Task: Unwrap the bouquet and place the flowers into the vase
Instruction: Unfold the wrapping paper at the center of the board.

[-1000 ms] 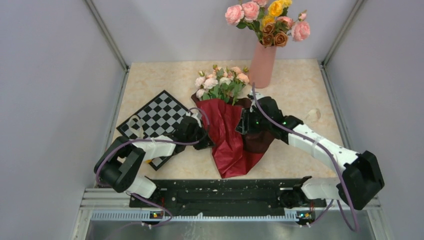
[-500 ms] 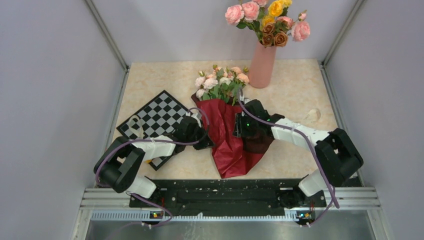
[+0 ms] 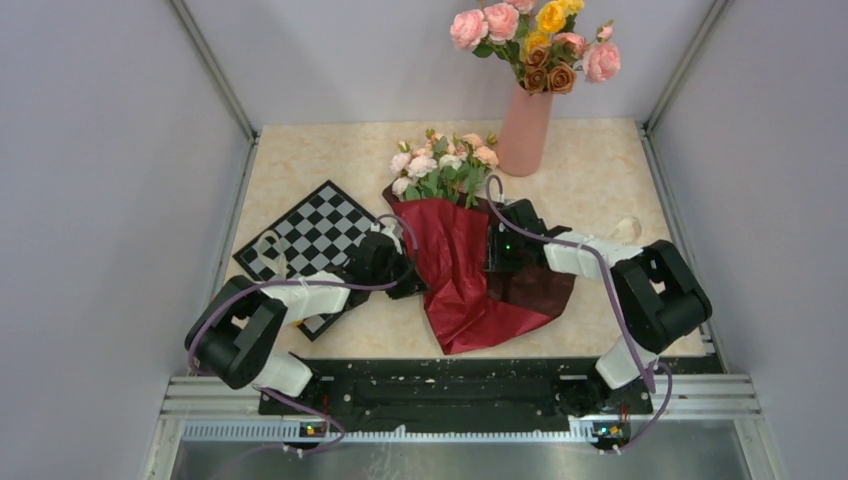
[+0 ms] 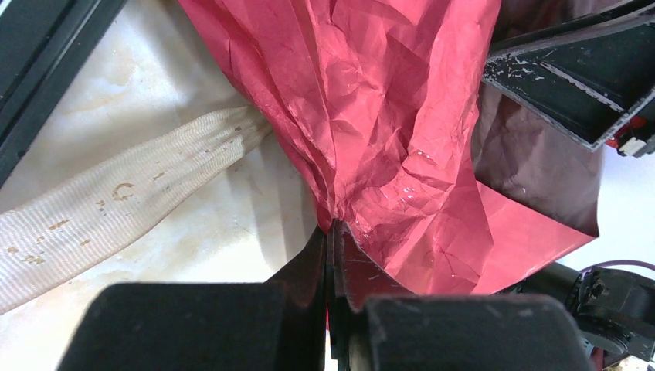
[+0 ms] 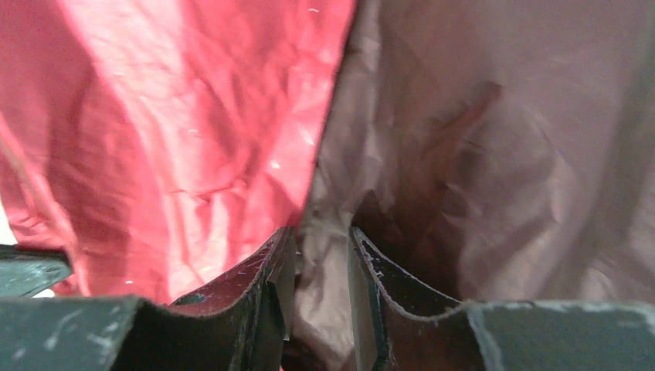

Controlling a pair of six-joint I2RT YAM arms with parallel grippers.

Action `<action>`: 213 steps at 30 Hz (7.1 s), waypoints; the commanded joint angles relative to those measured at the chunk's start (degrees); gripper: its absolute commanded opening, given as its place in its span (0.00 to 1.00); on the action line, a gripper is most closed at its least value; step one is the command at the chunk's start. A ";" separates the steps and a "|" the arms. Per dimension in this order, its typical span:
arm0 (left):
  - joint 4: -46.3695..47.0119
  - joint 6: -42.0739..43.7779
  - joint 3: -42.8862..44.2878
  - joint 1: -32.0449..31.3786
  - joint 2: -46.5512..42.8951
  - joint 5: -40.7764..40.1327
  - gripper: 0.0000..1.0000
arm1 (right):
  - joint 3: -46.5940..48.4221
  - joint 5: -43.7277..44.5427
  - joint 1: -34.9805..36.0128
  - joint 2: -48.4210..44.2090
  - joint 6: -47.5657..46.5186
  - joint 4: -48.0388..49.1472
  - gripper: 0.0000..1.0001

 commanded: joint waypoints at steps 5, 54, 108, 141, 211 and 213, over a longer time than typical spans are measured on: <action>0.69 1.42 0.18 0.25 -1.49 -1.73 0.00 | -1.35 7.62 -3.39 -0.97 -0.46 -3.34 0.33; -18.19 9.73 8.64 0.57 -13.80 -10.98 0.90 | -12.15 -15.99 -15.12 -29.49 2.20 -0.82 0.59; -36.41 16.10 14.32 18.18 -31.17 -7.57 0.99 | 12.02 0.91 27.69 -2.43 4.68 7.59 0.00; -35.34 14.72 15.32 12.95 -33.60 -11.92 0.99 | 7.39 15.09 30.66 -14.93 7.74 -9.87 0.62; -0.22 5.11 -8.52 -4.71 -9.57 -20.54 0.99 | -2.96 19.95 30.61 -0.55 14.93 -3.23 0.45; -1.76 5.11 -9.43 -4.44 -11.77 -20.67 0.99 | -2.69 20.82 30.61 -0.01 15.02 -3.67 0.45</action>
